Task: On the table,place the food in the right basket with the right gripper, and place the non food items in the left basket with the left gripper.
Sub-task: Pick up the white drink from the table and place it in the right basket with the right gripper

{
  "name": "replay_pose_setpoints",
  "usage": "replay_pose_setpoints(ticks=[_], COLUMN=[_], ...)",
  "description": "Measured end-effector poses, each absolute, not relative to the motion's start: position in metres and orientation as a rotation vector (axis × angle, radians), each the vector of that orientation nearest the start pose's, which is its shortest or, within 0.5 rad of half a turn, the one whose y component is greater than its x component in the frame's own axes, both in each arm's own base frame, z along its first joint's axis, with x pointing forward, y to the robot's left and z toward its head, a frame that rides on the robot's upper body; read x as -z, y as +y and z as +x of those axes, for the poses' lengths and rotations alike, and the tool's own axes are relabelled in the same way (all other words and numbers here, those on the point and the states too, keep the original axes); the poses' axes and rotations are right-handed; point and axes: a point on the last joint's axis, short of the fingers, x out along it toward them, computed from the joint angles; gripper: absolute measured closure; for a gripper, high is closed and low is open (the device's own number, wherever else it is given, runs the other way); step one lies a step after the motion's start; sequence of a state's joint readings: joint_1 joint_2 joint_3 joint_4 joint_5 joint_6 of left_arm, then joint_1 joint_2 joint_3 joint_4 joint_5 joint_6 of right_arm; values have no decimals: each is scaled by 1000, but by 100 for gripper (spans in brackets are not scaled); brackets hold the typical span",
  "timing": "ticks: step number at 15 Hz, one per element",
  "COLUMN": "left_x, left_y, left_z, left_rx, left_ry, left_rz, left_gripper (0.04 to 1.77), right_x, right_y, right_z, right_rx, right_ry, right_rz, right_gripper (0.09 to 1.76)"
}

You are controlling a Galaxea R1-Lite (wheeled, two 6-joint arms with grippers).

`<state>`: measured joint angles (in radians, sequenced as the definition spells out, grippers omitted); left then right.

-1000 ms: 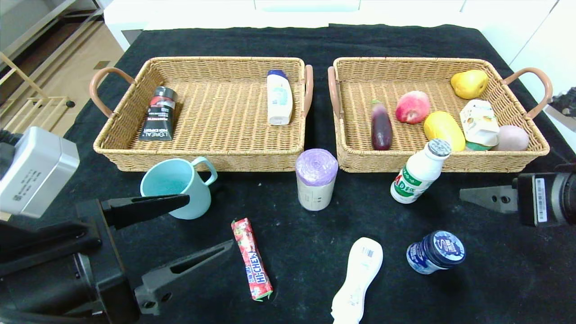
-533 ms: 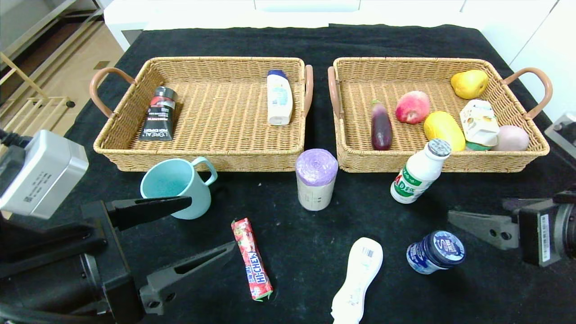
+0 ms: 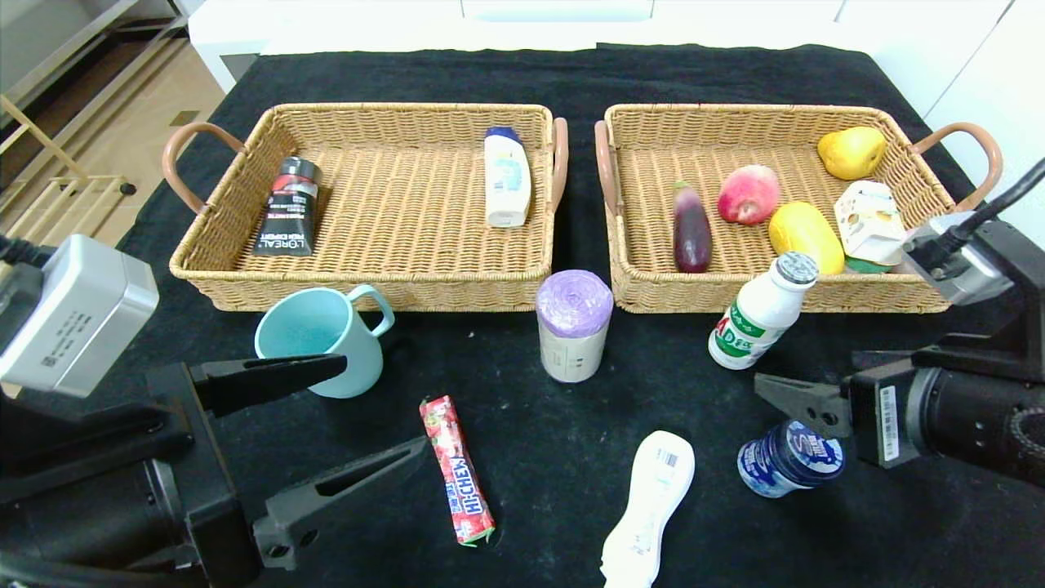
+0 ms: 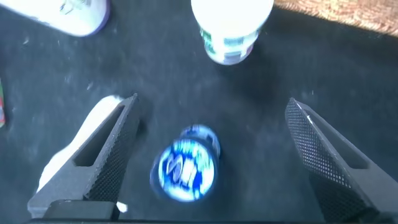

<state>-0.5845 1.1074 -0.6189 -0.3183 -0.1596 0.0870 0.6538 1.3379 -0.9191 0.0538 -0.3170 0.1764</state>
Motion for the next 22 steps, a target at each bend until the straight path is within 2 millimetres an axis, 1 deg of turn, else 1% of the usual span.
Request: replay_pose_setpoints(ticks=[2, 7, 12, 17, 20, 22], left_x=[-236, -236, -236, -236, -236, -235], left_y=[-89, -89, -89, -89, -89, -89], left_z=[128, 128, 128, 128, 128, 127], left_rx=[749, 750, 749, 751, 752, 753], left_ry=[138, 135, 133, 135, 135, 137], left_rz=[119, 118, 118, 119, 121, 123], left_gripper=[9, 9, 9, 9, 9, 9], right_x=[-240, -239, -239, -236, -236, -239], right_y=[129, 139, 144, 150, 150, 150], right_z=[181, 198, 211, 223, 228, 234], right_rx=[-246, -234, -214, -203, -181, -152], right_ry=[430, 383, 321, 294, 287, 244], right_rz=[-57, -29, 7, 25, 27, 46], right_gripper=[15, 15, 15, 15, 15, 15])
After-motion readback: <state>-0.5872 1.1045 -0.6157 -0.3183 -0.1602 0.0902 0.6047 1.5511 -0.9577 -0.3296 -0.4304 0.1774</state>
